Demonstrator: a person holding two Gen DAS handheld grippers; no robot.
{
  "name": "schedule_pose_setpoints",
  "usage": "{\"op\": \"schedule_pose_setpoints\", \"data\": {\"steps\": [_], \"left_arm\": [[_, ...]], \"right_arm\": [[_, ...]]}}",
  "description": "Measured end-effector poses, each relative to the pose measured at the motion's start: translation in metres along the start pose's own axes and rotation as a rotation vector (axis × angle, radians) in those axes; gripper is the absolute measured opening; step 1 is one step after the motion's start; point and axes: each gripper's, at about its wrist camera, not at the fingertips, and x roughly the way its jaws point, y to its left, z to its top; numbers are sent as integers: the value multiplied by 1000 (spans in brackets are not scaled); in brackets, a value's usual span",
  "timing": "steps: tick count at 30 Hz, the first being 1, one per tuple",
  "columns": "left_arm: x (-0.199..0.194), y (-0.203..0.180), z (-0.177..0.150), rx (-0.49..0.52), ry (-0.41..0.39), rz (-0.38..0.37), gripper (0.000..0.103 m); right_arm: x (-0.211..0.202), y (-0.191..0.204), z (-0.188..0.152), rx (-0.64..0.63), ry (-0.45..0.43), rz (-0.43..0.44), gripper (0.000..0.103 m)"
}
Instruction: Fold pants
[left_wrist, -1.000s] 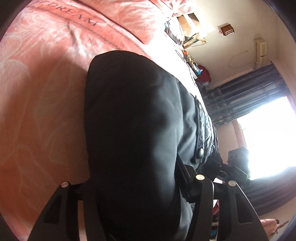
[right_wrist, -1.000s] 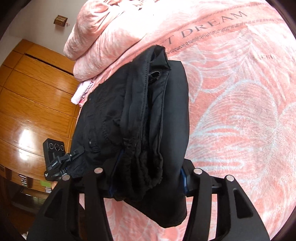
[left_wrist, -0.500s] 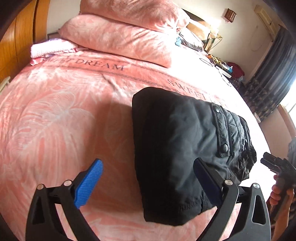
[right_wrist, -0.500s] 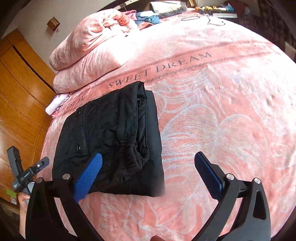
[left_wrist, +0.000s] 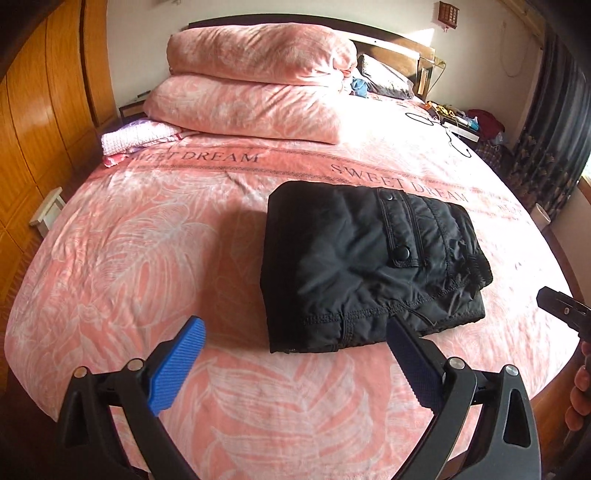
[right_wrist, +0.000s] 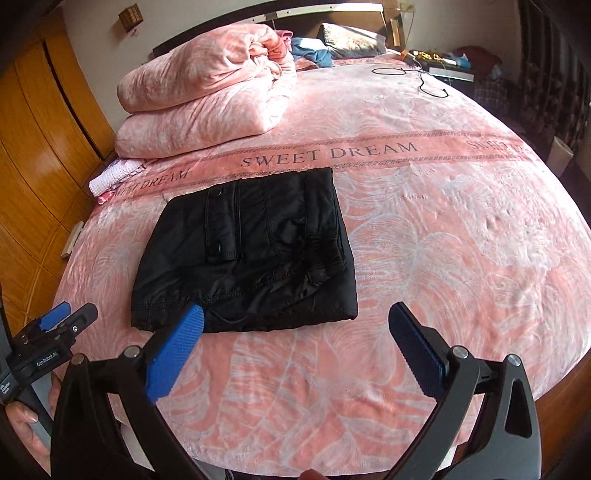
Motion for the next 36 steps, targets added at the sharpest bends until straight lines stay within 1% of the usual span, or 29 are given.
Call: {"op": "schedule_pose_setpoints", "data": {"steps": [2, 4, 6, 8, 10, 13, 17, 20, 25, 29, 36], "left_arm": [[-9, -3, -4, 4, -11, 13, 99], [-17, -6, -6, 11, -19, 15, 99], [-23, -9, -7, 20, -29, 20, 99], [-28, -11, -7, 22, -33, 37, 99], [-32, -12, -7, 24, -39, 38, 99], [-36, -11, -6, 22, -46, 35, 99], [-38, -9, -6, 18, -53, 43, 99], [-38, -10, -6, 22, -52, 61, 99], [-40, -13, -7, 27, -51, 55, 99], [-40, -14, -8, 29, -50, 65, 99], [-41, -14, -8, 29, -51, 61, 99]], "right_arm": [[-10, 3, -3, -4, -10, -6, 100], [-16, 7, -5, -13, -8, 16, 100], [-23, 10, -7, -13, -13, 14, 100], [-26, 15, -9, -37, -8, -16, 100], [-28, 18, -10, -56, -15, -46, 100], [-31, 18, -12, -55, -17, -50, 100], [-33, 15, -12, -60, -16, -76, 100], [-31, 13, -13, -56, -9, -70, 100], [-28, 16, -15, -64, 0, -69, 100], [-25, 19, -17, -70, 8, -74, 100], [-24, 18, -15, -75, 5, -79, 100]]}}
